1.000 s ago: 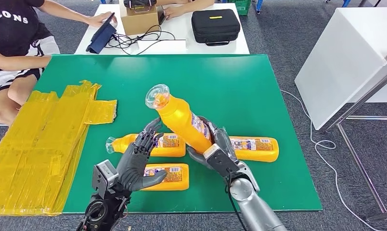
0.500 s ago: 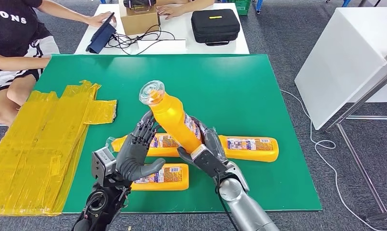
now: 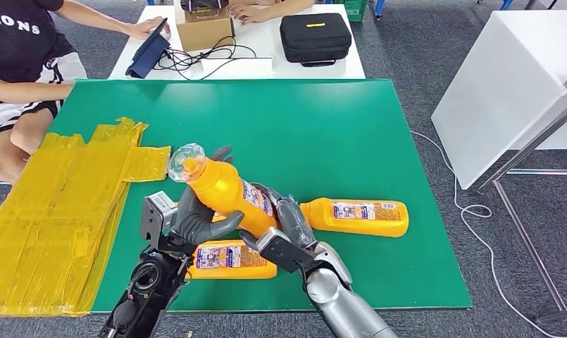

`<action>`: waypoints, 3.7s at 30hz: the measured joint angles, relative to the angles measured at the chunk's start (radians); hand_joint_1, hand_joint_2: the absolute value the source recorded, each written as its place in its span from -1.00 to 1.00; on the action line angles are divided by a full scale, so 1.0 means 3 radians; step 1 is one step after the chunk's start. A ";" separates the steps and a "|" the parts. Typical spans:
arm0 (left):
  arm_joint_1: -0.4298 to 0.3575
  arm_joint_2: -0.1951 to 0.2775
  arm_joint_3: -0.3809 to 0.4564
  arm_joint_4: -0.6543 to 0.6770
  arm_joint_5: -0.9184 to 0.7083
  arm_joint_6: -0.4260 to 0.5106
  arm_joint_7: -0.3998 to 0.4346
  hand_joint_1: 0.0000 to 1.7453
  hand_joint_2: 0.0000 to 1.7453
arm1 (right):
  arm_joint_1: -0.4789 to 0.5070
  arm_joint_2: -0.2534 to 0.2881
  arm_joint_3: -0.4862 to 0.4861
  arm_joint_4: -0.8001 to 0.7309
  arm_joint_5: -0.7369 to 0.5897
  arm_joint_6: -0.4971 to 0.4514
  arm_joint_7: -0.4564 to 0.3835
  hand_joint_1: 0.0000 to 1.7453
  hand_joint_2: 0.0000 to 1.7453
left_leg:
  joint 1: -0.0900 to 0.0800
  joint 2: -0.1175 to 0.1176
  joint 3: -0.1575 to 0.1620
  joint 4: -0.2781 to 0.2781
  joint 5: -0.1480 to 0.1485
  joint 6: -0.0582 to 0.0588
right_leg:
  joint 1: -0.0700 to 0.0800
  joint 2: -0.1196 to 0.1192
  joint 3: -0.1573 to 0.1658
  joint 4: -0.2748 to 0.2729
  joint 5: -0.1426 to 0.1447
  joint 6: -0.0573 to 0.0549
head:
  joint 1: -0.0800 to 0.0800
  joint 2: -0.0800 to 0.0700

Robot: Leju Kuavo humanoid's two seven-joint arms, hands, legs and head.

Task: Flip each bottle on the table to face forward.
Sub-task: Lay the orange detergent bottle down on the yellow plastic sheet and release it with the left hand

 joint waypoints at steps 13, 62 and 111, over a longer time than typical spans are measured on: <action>-0.0178 -0.0032 0.0003 0.0274 0.0117 0.0021 0.0056 -1.00 1.00 | -0.0007 -0.0001 0.0064 0.0049 -0.0039 -0.0135 -0.0001 1.00 1.00 | 0.0000 -0.0003 0.0000 0.0000 0.0001 0.0000 | 0.0000 0.0000 0.0000 0.0000 0.0001 0.0000 | 0.0000 0.0000; -0.0220 -0.0037 0.0418 0.0479 0.0367 0.0356 -0.0165 1.00 1.00 | -0.0008 -0.0093 0.0139 -0.0169 -0.0268 -0.0291 -0.0149 -1.00 1.00 | 0.0000 -0.0001 -0.0002 0.0000 0.0001 -0.0001 | 0.0001 0.0000 -0.0002 0.0001 0.0001 0.0000 | 0.0000 0.0000; -0.1857 0.0670 0.0278 0.2267 -0.5125 0.1273 0.1244 1.00 1.00 | 0.0683 -0.0445 -0.1157 -0.2035 -0.0223 0.0177 -0.0009 -1.00 1.00 | 0.0000 0.0003 -0.0003 0.0001 0.0006 -0.0003 | 0.0001 0.0001 -0.0004 0.0002 0.0003 0.0001 | 0.0000 0.0000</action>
